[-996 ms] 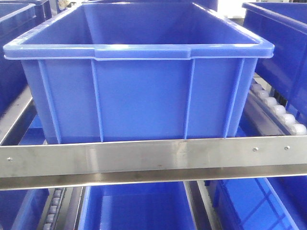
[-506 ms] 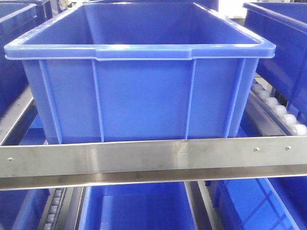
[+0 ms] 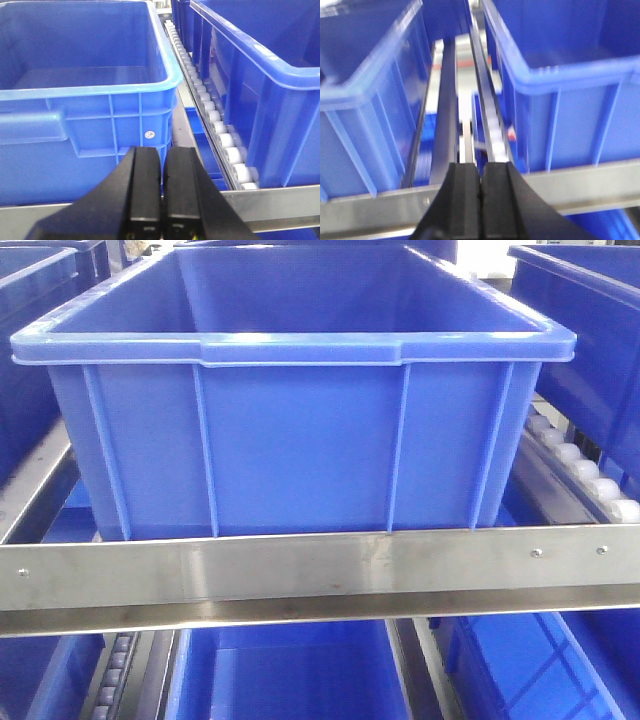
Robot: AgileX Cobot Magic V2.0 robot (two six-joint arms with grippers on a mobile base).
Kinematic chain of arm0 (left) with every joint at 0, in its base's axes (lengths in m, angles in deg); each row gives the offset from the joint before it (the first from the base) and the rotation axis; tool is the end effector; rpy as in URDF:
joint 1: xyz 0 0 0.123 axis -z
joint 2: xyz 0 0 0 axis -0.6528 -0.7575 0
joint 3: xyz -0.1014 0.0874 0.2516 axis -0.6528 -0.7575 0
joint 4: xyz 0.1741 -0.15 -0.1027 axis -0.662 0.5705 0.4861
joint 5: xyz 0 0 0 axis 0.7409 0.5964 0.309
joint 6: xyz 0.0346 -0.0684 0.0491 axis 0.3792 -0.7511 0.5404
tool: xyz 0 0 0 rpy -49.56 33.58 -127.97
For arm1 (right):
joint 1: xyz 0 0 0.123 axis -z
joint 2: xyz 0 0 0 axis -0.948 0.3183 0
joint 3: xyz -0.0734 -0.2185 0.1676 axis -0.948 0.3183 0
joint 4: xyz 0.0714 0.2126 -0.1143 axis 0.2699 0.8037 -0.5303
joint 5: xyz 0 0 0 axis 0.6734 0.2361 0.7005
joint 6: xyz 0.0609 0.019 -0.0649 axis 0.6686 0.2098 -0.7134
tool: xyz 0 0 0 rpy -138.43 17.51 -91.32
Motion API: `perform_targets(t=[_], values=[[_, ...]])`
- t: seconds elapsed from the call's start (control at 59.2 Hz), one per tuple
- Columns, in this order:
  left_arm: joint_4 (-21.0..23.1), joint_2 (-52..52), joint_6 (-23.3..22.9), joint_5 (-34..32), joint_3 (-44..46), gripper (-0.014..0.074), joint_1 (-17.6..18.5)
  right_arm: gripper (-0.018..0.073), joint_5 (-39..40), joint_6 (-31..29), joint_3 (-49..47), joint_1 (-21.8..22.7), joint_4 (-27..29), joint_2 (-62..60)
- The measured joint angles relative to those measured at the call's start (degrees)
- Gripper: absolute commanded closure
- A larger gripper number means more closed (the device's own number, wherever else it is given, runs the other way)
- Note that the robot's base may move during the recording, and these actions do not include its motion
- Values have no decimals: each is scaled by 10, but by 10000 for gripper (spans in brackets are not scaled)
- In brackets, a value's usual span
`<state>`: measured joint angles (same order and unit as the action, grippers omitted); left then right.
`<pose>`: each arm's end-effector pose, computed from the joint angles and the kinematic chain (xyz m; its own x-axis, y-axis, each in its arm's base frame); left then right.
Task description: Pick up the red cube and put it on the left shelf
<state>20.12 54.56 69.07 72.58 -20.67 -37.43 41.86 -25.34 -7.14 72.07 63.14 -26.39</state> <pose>0.0563 -0.0031 0.1988 -0.0427 -0.0114 -0.9990 0.0561 0.9983 -0.0138 0.0601 -0.0004 0.1992 0.0019 0.1541 -0.9881 0.0074 0.9880 0.1541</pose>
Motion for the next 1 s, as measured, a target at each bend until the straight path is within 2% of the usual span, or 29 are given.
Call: perform_targets(t=[0.219,0.996], values=[[0,0,0,0,0,495,0,505,-37,-1,0,0,-4,-24],[0,0,0,0,0,495,0,505,-39,-1,0,0,-8,-24]])
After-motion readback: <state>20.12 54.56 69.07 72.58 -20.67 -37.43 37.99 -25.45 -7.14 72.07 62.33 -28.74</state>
